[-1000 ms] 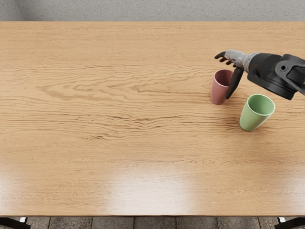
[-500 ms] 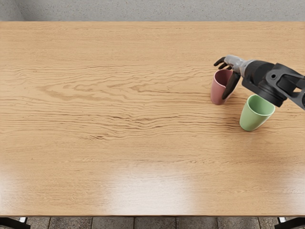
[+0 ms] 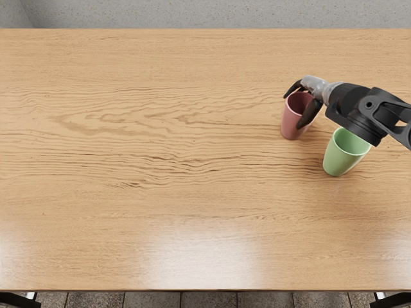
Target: Pick up cup and place in cup with right hand
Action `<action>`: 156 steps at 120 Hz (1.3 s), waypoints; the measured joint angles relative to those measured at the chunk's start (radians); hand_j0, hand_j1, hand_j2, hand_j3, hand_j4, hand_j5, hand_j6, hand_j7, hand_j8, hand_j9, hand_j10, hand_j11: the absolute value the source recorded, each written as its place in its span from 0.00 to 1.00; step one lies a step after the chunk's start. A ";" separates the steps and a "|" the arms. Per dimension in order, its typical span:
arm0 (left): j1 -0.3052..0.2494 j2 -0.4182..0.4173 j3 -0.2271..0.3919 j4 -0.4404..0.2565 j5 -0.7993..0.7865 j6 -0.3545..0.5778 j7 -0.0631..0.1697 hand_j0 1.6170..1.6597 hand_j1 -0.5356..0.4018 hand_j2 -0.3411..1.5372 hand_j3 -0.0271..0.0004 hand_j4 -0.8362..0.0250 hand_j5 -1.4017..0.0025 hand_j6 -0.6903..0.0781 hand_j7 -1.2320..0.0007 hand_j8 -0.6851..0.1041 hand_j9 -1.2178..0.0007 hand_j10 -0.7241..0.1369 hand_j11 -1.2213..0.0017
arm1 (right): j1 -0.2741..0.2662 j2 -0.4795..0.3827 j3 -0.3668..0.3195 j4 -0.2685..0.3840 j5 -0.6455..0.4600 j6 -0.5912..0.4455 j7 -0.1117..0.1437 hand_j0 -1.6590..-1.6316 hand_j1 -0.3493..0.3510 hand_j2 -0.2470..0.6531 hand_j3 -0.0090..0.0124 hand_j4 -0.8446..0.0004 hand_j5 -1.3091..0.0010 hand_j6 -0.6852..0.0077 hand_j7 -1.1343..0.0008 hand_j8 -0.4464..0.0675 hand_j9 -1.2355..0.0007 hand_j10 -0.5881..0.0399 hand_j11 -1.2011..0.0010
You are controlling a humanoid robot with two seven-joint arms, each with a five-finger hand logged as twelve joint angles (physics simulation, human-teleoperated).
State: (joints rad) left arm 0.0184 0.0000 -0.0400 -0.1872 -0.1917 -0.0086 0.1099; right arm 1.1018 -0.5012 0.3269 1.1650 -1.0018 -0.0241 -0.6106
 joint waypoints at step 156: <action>0.000 0.000 0.000 0.000 0.000 0.000 0.000 0.96 0.94 0.18 0.98 0.97 1.00 0.90 1.00 0.87 1.00 0.84 1.00 | 0.174 -0.678 0.053 0.522 0.350 0.283 0.000 0.23 0.62 0.20 0.41 0.45 0.48 0.59 0.44 0.45 0.45 0.45 0.44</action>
State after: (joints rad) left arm 0.0184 0.0000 -0.0401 -0.1872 -0.1916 -0.0087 0.1095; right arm 1.2755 -1.1797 0.3797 1.6871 -0.6519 0.2592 -0.6110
